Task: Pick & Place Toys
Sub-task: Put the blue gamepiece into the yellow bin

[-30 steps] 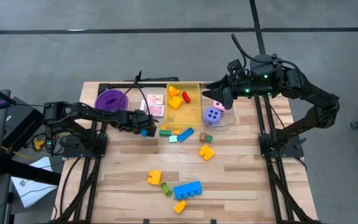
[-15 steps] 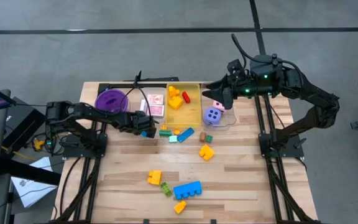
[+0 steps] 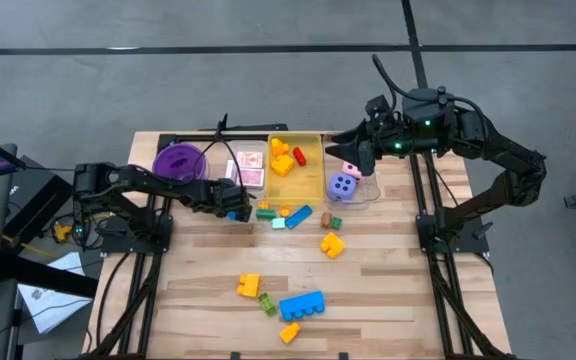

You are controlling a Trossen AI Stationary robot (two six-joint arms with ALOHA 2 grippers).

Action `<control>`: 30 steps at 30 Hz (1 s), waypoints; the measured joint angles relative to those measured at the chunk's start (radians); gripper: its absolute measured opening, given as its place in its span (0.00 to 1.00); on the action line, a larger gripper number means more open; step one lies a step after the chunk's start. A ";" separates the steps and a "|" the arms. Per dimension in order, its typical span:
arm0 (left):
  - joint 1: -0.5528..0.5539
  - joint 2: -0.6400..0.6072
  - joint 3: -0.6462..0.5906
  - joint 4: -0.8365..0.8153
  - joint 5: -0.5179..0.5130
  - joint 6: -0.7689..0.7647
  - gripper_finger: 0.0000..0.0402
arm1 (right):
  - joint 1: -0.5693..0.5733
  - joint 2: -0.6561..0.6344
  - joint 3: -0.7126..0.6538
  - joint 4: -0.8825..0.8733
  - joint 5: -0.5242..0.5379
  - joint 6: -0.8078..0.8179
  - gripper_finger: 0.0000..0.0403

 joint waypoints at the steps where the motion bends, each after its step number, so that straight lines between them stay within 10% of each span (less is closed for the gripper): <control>1: 0.000 0.000 0.000 0.000 0.002 0.000 0.86 | 0.000 0.000 0.000 0.000 0.000 0.000 0.62; 30: -0.045 -0.001 0.001 0.012 0.054 -0.004 0.67 | 0.000 0.000 0.000 -0.002 0.000 -0.005 0.62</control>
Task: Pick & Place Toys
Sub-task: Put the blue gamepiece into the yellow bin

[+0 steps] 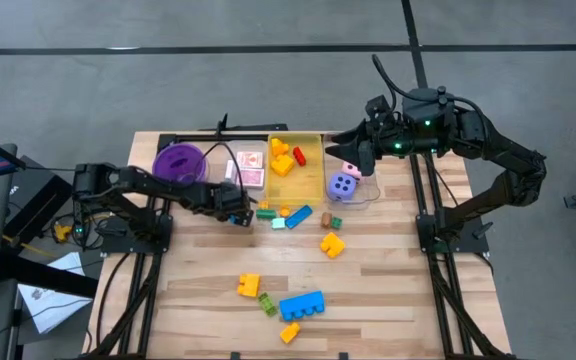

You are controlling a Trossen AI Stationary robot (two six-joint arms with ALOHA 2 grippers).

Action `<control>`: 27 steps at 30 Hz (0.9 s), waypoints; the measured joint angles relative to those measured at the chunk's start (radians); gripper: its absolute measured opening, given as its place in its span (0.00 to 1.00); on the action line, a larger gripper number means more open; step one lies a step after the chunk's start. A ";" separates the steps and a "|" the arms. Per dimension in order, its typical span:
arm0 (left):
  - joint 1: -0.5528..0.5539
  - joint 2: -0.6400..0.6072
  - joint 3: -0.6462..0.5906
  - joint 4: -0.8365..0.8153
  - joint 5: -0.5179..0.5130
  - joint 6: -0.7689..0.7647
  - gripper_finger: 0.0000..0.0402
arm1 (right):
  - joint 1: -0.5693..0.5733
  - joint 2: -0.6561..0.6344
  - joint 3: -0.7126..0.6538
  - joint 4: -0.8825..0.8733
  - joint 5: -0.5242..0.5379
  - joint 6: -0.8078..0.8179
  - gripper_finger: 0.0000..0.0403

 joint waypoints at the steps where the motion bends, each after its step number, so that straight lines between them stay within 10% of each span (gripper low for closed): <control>1: -0.009 0.000 0.000 0.003 0.002 0.000 0.67 | 0.000 0.000 0.000 0.000 0.000 0.000 0.62; 27: -0.163 -0.303 0.000 0.356 0.162 0.055 0.67 | 0.000 0.000 0.000 -0.006 0.000 0.007 0.62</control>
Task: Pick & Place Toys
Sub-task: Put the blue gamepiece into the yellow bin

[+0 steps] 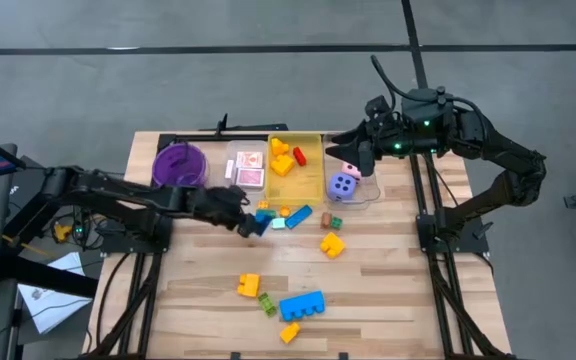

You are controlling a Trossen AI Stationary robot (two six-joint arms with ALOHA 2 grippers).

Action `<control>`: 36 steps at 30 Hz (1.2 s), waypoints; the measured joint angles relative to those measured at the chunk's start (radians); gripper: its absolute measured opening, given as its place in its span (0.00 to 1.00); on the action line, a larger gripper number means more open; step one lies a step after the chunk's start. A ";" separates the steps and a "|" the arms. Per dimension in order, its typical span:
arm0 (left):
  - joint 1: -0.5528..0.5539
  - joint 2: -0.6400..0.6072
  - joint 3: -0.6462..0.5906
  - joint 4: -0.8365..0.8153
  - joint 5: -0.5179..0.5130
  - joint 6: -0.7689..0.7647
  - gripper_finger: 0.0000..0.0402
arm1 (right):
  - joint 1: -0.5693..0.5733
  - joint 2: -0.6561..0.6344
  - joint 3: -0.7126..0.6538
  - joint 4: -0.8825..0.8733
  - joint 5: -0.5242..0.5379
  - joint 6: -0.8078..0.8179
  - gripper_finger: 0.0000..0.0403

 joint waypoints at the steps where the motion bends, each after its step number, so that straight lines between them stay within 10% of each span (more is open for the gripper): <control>1: 0.002 -0.013 0.000 0.046 -0.003 0.011 0.67 | 0.000 0.000 0.000 0.004 0.000 0.000 0.62; 13: 0.114 0.014 0.002 0.515 -0.039 0.042 0.67 | 0.000 0.000 0.000 0.005 0.000 0.001 0.62; 21: 0.190 0.123 0.168 0.520 0.010 0.166 0.67 | 0.000 0.000 0.000 0.010 -0.001 -0.007 0.62; 36: 0.234 0.468 0.623 -0.082 -0.066 0.572 0.67 | 0.000 -0.004 0.000 0.012 -0.016 -0.010 0.62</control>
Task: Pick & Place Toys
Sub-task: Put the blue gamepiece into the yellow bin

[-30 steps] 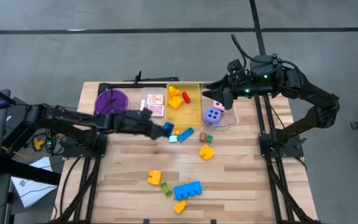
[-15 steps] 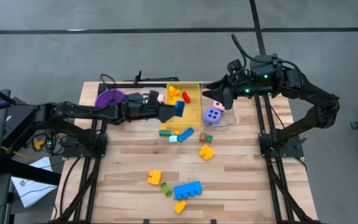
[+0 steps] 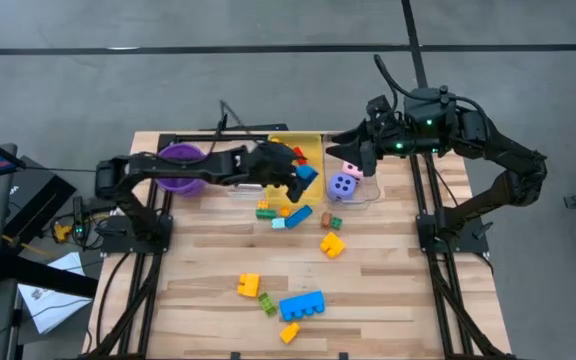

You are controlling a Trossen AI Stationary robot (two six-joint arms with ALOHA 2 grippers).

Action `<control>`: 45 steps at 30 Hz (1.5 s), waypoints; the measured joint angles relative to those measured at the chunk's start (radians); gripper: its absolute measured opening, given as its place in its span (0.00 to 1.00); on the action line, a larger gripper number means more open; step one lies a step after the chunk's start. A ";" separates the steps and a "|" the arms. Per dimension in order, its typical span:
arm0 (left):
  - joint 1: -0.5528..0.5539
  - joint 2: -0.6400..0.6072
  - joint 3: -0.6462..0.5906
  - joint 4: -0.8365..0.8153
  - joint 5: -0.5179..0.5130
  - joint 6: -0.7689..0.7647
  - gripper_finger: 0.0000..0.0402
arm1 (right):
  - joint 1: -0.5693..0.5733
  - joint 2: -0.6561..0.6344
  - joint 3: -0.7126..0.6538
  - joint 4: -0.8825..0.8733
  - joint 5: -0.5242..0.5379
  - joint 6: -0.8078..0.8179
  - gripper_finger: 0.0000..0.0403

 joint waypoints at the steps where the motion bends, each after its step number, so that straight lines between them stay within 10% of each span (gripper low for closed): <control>1: 0.003 0.021 0.019 -0.033 -0.011 0.011 0.67 | 0.000 0.000 0.000 0.001 -0.006 0.000 0.62; 16: 0.044 0.249 0.067 -0.289 -0.129 -0.167 0.68 | 0.000 0.000 0.000 0.001 -0.008 0.000 0.62; 45: 0.075 0.252 0.068 -0.376 -0.140 -0.532 0.69 | 0.000 0.001 0.000 -0.007 -0.008 0.001 0.62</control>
